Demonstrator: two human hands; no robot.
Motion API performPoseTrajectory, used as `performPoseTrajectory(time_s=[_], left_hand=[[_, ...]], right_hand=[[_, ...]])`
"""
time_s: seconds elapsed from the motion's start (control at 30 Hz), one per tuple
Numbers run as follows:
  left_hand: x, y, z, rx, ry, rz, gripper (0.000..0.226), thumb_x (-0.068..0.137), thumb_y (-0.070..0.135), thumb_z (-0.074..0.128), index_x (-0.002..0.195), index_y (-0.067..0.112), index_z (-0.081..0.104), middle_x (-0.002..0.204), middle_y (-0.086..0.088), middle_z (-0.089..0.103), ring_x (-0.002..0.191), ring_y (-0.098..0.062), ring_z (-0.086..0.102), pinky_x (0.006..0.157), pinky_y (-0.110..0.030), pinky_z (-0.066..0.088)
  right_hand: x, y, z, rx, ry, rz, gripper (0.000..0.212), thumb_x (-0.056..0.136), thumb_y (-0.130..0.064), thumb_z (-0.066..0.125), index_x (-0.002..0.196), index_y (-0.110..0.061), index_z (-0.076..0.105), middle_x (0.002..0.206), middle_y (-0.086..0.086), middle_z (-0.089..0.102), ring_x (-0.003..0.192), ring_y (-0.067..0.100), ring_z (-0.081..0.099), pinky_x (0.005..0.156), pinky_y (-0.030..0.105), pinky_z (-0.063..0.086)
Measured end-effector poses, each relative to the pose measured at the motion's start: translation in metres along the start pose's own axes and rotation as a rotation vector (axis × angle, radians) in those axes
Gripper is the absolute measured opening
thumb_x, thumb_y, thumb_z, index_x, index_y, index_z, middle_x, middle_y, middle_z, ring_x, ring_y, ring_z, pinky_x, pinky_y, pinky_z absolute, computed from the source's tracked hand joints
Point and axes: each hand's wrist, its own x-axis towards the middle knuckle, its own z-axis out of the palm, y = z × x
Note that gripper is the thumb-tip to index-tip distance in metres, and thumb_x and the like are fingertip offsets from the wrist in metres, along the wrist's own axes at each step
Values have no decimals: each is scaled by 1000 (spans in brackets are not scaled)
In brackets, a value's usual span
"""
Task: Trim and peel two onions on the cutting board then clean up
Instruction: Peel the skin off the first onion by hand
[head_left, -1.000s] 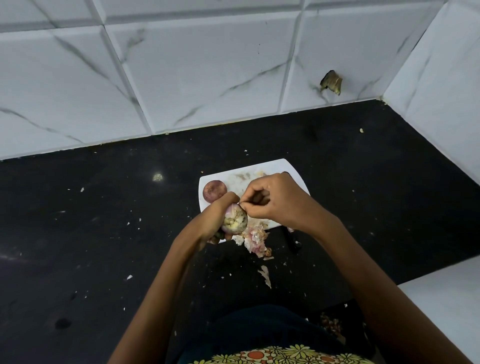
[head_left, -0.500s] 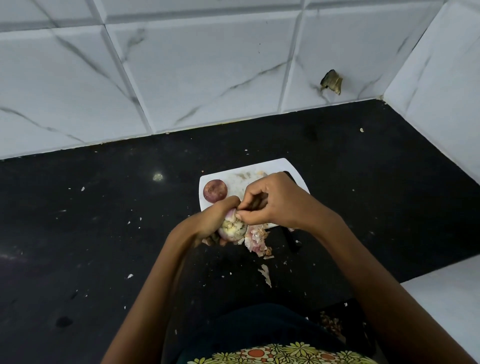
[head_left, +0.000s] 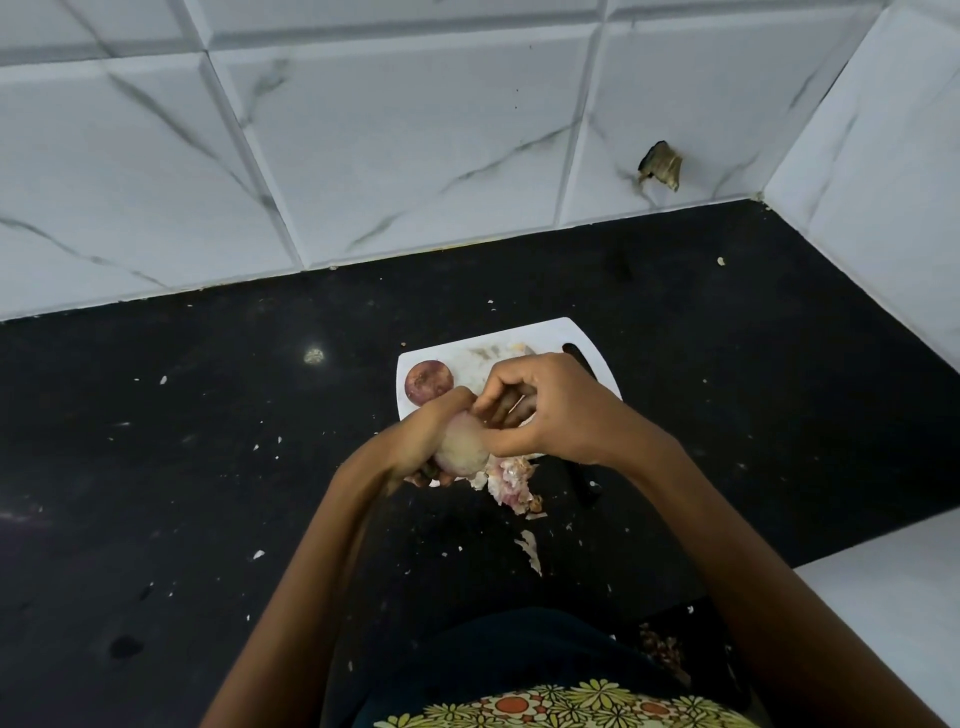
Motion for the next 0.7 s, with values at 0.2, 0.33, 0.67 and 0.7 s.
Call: performPoseTrajectory(time_s=[0.2, 0.33, 0.67, 0.7], left_hand=[[0, -1, 2, -23, 40, 61, 53, 101, 42, 26, 69, 10, 52, 50, -6, 58, 39, -12, 44, 42, -20, 26], [0, -4, 2, -23, 62, 90, 50, 100, 41, 28, 75, 8, 55, 59, -12, 59, 43, -14, 45, 45, -22, 29], [-1, -4, 4, -113, 107, 133, 51, 97, 44, 33, 69, 8, 56, 69, -21, 58, 51, -17, 44, 47, -25, 30], [-1, -4, 3, -125, 116, 138, 52, 93, 50, 35, 70, 9, 56, 68, -21, 59, 52, -18, 43, 46, -24, 29]], right_hand=[[4, 2, -1, 13, 21, -15, 13, 72, 2, 76, 81, -7, 71, 81, 6, 72, 71, 13, 69, 73, 29, 59], [4, 4, 1, 0, 38, -44, 14, 71, 2, 76, 79, -8, 72, 80, 4, 71, 73, 18, 70, 74, 35, 59], [6, 11, 2, -35, 177, -115, 11, 72, 5, 70, 74, -5, 72, 74, 3, 70, 67, 12, 66, 66, 25, 57], [5, 11, 0, -24, 178, -99, 12, 74, 5, 68, 76, -6, 72, 74, 0, 70, 67, 9, 65, 65, 21, 55]])
